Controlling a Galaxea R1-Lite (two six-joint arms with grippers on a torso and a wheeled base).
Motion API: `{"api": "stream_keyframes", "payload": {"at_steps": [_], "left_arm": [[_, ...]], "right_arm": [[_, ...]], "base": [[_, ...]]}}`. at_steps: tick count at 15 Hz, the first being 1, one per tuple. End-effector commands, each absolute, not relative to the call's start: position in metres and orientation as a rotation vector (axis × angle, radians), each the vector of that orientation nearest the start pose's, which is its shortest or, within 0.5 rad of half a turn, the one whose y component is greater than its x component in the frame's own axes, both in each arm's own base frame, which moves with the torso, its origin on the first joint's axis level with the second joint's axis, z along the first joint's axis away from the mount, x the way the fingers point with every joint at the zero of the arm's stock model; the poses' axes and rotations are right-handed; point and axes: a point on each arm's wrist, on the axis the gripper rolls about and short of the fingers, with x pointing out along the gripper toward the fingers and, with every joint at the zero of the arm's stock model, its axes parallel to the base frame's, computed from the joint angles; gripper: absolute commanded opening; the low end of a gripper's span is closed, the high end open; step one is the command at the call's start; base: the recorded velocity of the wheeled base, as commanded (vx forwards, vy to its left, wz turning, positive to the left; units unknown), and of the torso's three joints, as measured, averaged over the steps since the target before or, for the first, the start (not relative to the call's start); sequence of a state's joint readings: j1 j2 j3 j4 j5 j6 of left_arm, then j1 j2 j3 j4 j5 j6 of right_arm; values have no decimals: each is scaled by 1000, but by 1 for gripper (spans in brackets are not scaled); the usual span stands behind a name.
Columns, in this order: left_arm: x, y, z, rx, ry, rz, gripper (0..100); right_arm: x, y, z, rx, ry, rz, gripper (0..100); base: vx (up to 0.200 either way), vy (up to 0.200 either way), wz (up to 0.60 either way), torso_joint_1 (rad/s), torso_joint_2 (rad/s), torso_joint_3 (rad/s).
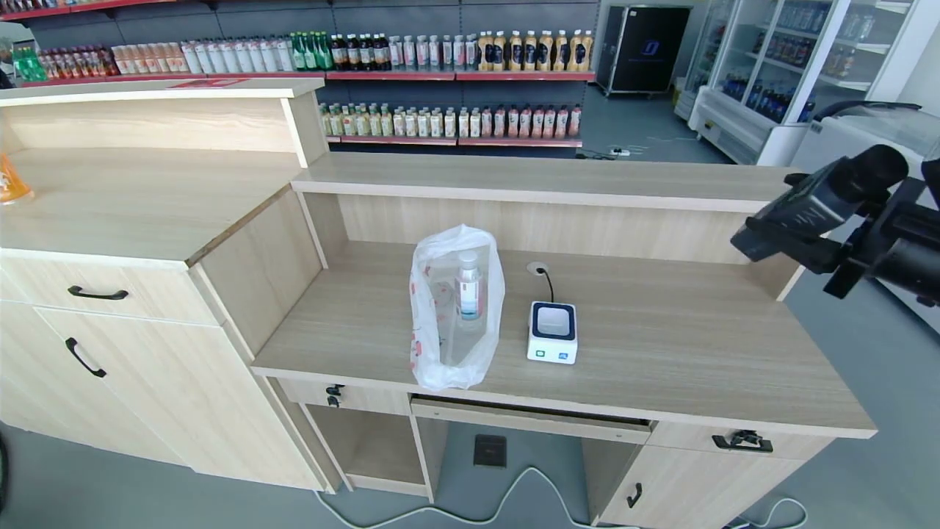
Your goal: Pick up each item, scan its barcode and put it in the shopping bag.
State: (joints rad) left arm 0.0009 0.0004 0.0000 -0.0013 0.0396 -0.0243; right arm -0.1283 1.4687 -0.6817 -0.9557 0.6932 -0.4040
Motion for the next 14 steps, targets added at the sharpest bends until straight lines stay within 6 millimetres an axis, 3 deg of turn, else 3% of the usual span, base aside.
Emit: {"api": "stream_keyframes", "payload": {"at_steps": [1, 4, 6, 10, 14], "left_arm": [[-23, 1, 76, -25, -2, 41, 100], [-23, 1, 76, -25, -2, 41, 100], [-23, 1, 76, -25, -2, 41, 100], [-23, 1, 76, -25, -2, 41, 100], [-23, 1, 76, -25, -2, 41, 100]], "right_arm": [[232, -69, 247, -174, -71, 86, 0], [237, -80, 222, 36, 122, -363, 0], [238, -81, 212, 38, 197, -490, 0], [245, -74, 208, 15, 209, -605, 0], [245, -69, 210, 14, 201, -589, 0]], "base": [[0, 0, 0, 0, 0, 0], [0, 0, 0, 0, 0, 0], [0, 0, 0, 0, 0, 0], [0, 0, 0, 0, 0, 0], [0, 0, 150, 1, 1, 1]]}}
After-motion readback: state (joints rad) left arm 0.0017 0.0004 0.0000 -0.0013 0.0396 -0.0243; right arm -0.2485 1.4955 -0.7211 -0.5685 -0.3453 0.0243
